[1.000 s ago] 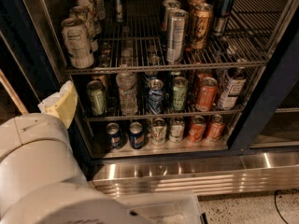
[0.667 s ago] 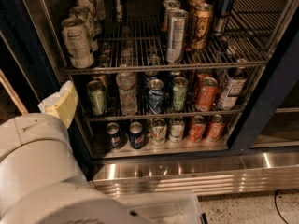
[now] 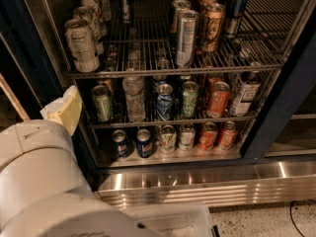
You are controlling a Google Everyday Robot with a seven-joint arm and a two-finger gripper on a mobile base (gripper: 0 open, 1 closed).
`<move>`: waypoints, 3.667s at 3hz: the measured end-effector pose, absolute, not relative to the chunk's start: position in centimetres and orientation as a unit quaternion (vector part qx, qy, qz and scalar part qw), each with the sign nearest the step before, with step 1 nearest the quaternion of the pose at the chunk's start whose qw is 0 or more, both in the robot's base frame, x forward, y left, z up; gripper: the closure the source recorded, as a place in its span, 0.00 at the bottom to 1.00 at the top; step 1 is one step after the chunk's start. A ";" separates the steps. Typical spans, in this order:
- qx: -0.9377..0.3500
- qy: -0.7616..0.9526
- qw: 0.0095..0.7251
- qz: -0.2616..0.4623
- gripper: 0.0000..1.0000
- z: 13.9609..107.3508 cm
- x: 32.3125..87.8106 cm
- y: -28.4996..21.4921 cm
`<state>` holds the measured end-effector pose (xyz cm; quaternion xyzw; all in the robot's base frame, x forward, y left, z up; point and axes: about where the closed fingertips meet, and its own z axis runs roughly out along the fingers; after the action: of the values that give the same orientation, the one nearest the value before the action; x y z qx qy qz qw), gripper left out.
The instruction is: Pick 7up can from top shelf of fridge
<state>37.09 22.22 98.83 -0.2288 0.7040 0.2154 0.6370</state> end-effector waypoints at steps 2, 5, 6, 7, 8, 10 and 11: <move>-0.140 0.730 0.633 0.217 0.00 97.5 38.8 18.6; -0.090 0.718 0.659 0.206 0.00 97.6 40.1 16.5; -0.055 0.710 0.674 0.195 0.00 97.3 41.6 14.7; -0.030 0.709 0.678 0.192 0.00 96.6 42.6 13.5; -0.033 0.706 0.681 0.192 0.00 96.9 42.7 13.9; -0.020 0.694 0.700 0.169 0.00 98.3 45.6 12.4; -0.012 0.694 0.702 0.157 0.00 98.0 46.8 11.6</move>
Offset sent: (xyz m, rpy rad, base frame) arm 0.0124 -0.0240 -0.0102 0.0318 0.0303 -0.0725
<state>46.79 11.62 98.02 -0.0124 0.6945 0.1568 0.7021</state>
